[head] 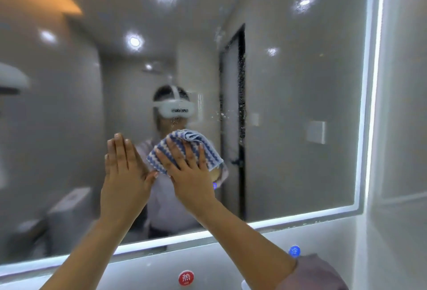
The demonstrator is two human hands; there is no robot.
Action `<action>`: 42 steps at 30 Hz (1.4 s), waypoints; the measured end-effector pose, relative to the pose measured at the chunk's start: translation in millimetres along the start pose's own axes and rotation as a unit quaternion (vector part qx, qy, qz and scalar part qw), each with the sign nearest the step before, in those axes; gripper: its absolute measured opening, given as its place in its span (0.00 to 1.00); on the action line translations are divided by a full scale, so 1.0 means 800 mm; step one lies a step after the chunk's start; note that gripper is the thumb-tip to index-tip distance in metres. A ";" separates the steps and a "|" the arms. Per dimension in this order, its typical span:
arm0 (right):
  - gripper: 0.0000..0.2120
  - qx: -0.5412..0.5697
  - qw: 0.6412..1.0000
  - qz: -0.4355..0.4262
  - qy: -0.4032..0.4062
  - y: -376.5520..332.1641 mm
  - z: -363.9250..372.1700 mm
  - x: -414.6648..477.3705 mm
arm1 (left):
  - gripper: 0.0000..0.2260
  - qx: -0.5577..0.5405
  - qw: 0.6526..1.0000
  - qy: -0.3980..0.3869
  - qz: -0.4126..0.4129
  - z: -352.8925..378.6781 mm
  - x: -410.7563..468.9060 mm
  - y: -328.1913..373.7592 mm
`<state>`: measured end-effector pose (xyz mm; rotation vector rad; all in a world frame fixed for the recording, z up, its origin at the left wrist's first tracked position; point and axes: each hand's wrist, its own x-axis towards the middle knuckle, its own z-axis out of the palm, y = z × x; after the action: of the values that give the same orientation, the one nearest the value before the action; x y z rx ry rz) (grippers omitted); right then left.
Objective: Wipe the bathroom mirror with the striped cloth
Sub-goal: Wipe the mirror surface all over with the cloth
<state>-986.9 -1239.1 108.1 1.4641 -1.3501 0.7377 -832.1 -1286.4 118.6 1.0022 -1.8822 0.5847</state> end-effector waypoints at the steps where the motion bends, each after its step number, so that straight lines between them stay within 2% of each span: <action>1: 0.29 -0.002 1.000 -0.001 -0.006 0.000 0.000 0.000 | 0.39 -0.004 1.000 -0.001 0.000 0.000 0.000 0.001; 6: 0.28 -0.051 0.998 -0.028 -0.018 0.038 -0.004 -0.001 | 0.41 -0.007 1.000 -0.005 -0.002 0.002 0.001 0.000; 12: 0.31 -0.068 0.983 0.173 0.003 0.066 -0.014 -0.009 | 0.41 0.007 1.000 -0.015 -0.006 0.006 0.002 -0.001; 15: 0.32 -0.050 0.973 0.221 0.034 0.041 -0.007 -0.002 | 0.40 0.012 1.000 -0.007 -0.005 0.010 0.002 -0.002; 16: 0.33 -0.041 0.979 0.197 0.039 0.032 -0.004 -0.002 | 0.41 0.015 1.000 -0.005 -0.006 0.012 0.002 -0.003; 19: 0.37 -0.008 0.999 0.034 0.022 0.002 0.003 -0.003 | 0.40 0.006 1.000 -0.004 -0.007 0.013 -0.001 -0.007; 21: 0.35 0.005 1.000 -0.023 0.009 -0.014 0.003 0.004 | 0.38 0.019 0.999 0.018 0.023 0.012 -0.003 -0.008; 25: 0.30 0.020 0.998 -0.048 -0.027 -0.009 0.000 0.016 | 0.37 -0.004 0.999 0.040 0.020 0.005 -0.003 -0.002; 28: 0.28 -0.001 0.996 -0.082 -0.035 0.014 -0.008 0.028 | 0.37 -0.003 1.000 0.006 -0.001 0.008 -0.004 -0.006; 29: 0.28 -0.007 0.998 -0.063 -0.027 0.025 -0.011 0.036 | 0.39 -0.006 1.000 0.000 -0.010 0.010 -0.003 -0.006; 33: 0.28 0.013 0.992 0.125 0.030 0.067 -0.029 0.069 | 0.41 -0.007 1.000 0.004 -0.016 0.013 -0.002 -0.005; 37: 0.27 0.013 0.986 0.155 0.062 0.057 -0.028 0.072 | 0.41 0.000 1.000 -0.004 -0.020 0.015 -0.002 -0.006; 39: 0.28 0.011 0.992 0.117 0.048 0.041 -0.021 0.062 | 0.40 0.001 1.000 -0.003 -0.024 0.015 -0.002 -0.006; 42: 0.26 -0.010 0.999 -0.036 -0.001 0.013 -0.009 0.035 | 0.40 -0.005 1.000 0.005 -0.019 0.014 -0.002 -0.005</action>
<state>-990.3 -1241.7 138.8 1.4893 -1.2965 0.6749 -833.7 -1295.9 111.9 1.0245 -1.8504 0.5563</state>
